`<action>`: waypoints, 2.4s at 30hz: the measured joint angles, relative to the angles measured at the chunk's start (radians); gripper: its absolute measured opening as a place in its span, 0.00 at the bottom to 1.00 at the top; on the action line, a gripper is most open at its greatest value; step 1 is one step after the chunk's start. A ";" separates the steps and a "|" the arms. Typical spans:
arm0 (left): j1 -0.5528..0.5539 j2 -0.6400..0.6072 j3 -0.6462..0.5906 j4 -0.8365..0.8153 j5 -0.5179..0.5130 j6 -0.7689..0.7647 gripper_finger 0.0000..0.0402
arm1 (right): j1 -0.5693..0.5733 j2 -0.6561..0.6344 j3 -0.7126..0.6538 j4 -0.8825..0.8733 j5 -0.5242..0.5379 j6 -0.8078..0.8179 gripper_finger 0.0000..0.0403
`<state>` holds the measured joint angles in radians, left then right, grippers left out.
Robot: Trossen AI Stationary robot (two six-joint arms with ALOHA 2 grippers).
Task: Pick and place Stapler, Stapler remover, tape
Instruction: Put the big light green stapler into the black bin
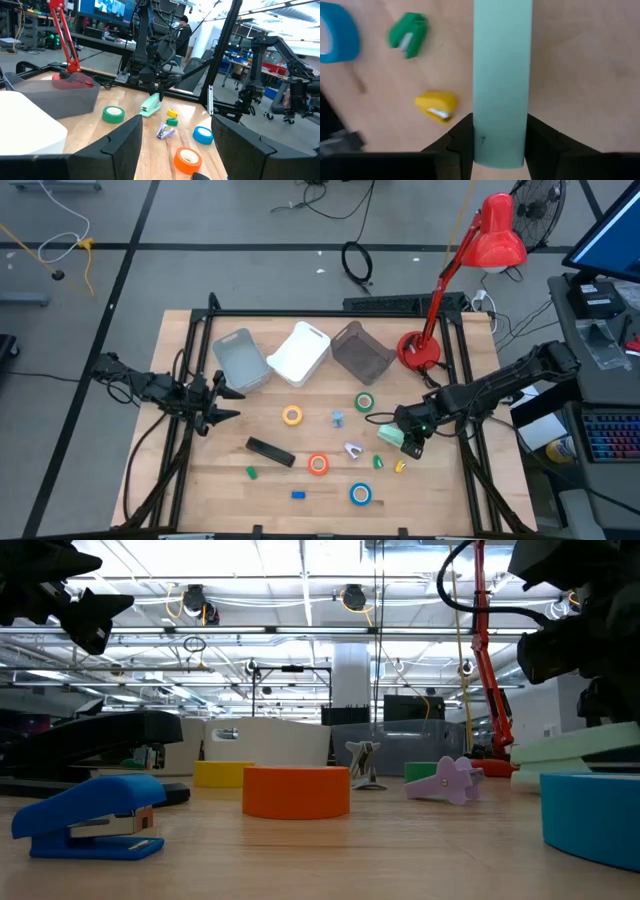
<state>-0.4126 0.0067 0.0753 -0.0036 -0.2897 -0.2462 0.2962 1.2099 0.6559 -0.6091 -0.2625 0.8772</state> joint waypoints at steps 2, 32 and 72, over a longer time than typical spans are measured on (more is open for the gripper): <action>0.000 0.000 0.000 0.000 0.000 0.000 0.60 | 0.000 -0.023 0.000 0.000 -0.003 0.003 0.30; 0.000 0.000 0.000 0.007 0.000 -0.003 0.60 | -0.003 -0.278 0.000 0.469 0.618 -0.061 0.30; 0.000 0.000 0.000 0.039 0.000 -0.003 0.60 | -0.584 -0.008 0.220 0.261 0.465 -0.569 0.31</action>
<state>-0.4126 0.0067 0.0750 0.0354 -0.2901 -0.2497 -0.2874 1.2019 0.8760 -0.3483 0.2021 0.3083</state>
